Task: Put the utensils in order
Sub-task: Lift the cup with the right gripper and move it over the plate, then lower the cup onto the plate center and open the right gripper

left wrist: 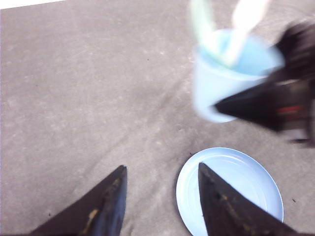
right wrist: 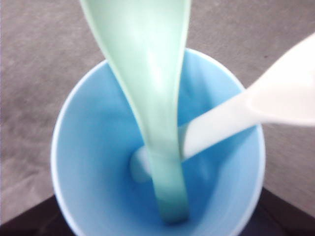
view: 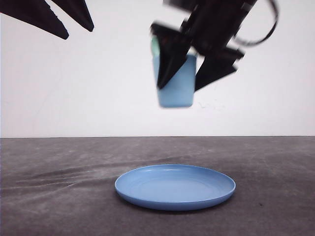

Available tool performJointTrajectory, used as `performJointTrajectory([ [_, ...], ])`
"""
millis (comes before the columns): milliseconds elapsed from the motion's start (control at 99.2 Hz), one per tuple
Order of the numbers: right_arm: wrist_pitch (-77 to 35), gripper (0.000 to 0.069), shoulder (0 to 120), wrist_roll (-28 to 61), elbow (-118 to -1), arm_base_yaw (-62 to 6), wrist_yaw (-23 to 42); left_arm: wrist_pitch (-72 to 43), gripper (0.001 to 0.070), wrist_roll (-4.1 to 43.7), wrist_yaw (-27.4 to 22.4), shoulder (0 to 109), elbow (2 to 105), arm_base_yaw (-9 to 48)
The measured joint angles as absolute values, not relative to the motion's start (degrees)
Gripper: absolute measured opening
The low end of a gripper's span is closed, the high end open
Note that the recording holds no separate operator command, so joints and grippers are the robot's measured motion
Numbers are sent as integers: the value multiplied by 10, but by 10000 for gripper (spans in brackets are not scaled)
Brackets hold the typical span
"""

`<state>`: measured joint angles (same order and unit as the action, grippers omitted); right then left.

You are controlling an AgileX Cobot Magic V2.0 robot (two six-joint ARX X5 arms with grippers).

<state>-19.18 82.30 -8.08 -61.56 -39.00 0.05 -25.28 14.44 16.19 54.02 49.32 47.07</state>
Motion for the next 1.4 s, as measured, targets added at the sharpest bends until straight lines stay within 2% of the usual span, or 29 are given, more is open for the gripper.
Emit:
performJointTrajectory([
  [151, -237, 424, 773, -62, -616, -405, 0, -253, 271, 144, 162, 540, 493, 471],
  [373, -249, 424, 773, -57, -611, -430, 0, -253, 271, 144, 162, 540, 493, 471],
  [635, -192, 422, 773, -61, -533, -470, 0, -253, 271, 144, 162, 540, 493, 471],
  [988, -17, 418, 774, -89, -378, -506, 43, -251, 271, 144, 162, 540, 493, 471],
  [1402, 57, 418, 831, -95, -351, -507, 63, -251, 271, 144, 162, 540, 493, 471],
])
